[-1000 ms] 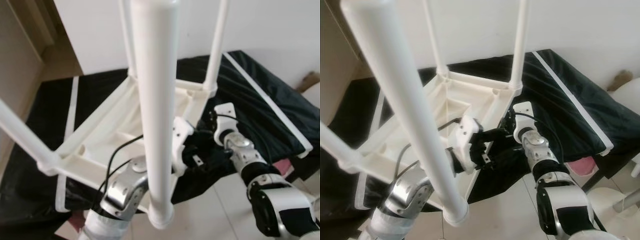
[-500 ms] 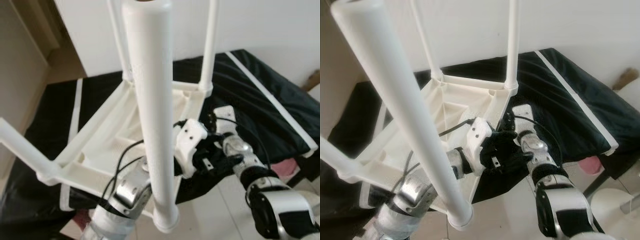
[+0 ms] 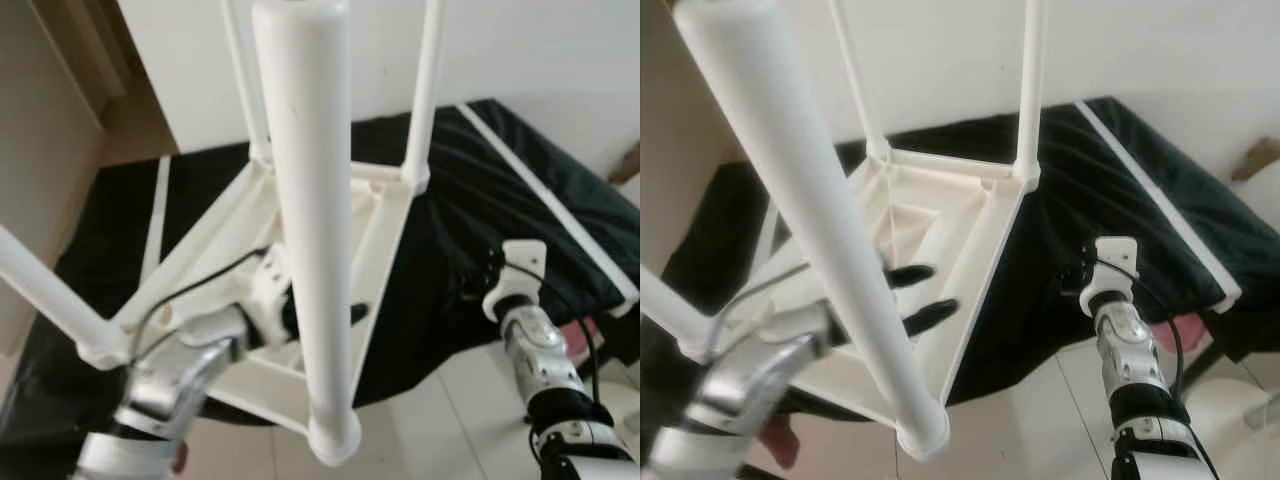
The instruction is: Building children table
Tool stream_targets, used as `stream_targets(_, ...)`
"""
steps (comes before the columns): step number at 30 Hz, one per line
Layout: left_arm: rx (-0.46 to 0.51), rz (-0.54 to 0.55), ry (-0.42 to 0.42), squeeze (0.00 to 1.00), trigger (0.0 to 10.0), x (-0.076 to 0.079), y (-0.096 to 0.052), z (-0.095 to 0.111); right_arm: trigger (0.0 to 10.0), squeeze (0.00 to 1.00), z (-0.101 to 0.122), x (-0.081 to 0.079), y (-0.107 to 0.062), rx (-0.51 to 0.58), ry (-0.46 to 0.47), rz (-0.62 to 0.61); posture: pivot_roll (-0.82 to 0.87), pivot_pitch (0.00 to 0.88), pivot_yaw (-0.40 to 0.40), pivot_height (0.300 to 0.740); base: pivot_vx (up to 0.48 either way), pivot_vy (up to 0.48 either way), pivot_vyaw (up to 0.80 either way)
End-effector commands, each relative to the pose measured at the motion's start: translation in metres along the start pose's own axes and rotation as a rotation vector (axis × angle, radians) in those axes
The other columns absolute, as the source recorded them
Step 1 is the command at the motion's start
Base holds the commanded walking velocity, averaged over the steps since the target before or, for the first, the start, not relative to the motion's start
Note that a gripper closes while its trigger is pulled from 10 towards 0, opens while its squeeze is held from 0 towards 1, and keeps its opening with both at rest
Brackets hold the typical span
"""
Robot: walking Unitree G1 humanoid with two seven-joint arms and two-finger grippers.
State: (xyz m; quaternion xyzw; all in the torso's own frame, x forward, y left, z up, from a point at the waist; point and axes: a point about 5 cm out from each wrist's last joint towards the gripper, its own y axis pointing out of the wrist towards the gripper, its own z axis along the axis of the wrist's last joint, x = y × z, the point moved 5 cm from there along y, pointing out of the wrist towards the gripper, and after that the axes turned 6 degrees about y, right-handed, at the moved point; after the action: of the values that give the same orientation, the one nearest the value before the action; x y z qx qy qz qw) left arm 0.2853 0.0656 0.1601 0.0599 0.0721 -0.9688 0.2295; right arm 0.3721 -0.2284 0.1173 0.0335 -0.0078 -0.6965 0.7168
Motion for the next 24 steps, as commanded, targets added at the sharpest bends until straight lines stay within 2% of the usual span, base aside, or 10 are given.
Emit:
stream_targets(1, -0.036, -0.138, 0.0, 0.0, 10.0, 0.01, -0.013, -0.008, 10.0, 0.0, 0.003, -0.009, -0.003, 0.007, -0.001, 0.047, -0.02, 0.0, 0.072, 0.74, 0.0, 0.0, 0.0)
stream_targets(4, -0.094, -0.133, 0.022, 0.0, 10.0, 0.005, -0.024, -0.019, 10.0, 0.0, 0.007, -0.008, -0.006, 0.016, -0.006, 0.056, -0.02, 0.0, 0.069, 0.74, 0.0, 0.0, 0.0)
stream_targets(6, -0.18, -0.111, 0.044, 0.0, 10.0, -0.008, -0.044, -0.033, 10.0, 0.0, 0.016, -0.003, -0.009, 0.035, -0.014, 0.056, -0.03, 0.0, 0.065, 0.74, 0.0, 0.0, 0.0)
stream_targets(7, -0.18, -0.111, 0.044, 0.0, 10.0, -0.008, -0.044, -0.033, 10.0, 0.0, 0.016, -0.003, -0.009, 0.035, -0.014, 0.056, -0.03, 0.0, 0.065, 0.74, 0.0, 0.0, 0.0)
stream_targets(8, -0.206, -0.105, 0.033, 0.0, 10.0, -0.014, -0.057, -0.036, 10.0, 0.0, 0.021, 0.0, -0.009, 0.049, -0.026, 0.056, -0.03, 0.0, 0.059, 0.74, 0.0, 0.0, 0.0)
stream_targets(11, -0.22, -0.096, 0.02, 0.0, 10.0, -0.019, -0.07, -0.036, 10.0, 0.0, 0.028, 0.003, -0.009, 0.06, -0.033, 0.058, -0.03, 0.0, 0.056, 0.74, 0.0, 0.0, 0.0)
stream_targets(13, -0.262, -0.089, 0.021, 0.0, 10.0, -0.024, -0.086, -0.039, 10.0, 0.0, 0.036, 0.005, -0.009, 0.076, -0.051, 0.069, -0.02, 0.0, 0.053, 0.74, 0.0, 0.0, 0.0)
stream_targets(14, -0.327, -0.091, 0.055, 0.0, 10.0, -0.025, -0.096, -0.047, 10.0, 0.0, 0.041, 0.003, -0.01, 0.078, -0.07, 0.085, -0.02, 0.0, 0.052, 0.74, 0.0, 0.0, 0.0)
stream_targets(19, -0.425, -0.113, 0.118, 0.0, 10.0, -0.024, -0.107, -0.06, 10.0, 0.0, 0.048, -0.007, -0.013, 0.077, -0.083, 0.128, -0.02, 0.0, 0.046, 0.74, 0.0, 0.0, 0.0)
stream_targets(24, -0.431, -0.125, 0.144, 0.0, 10.0, -0.024, -0.105, -0.06, 10.0, 0.0, 0.049, -0.007, -0.011, 0.069, -0.088, 0.132, -0.01, 0.0, 0.047, 0.74, 0.0, 0.0, 0.0)
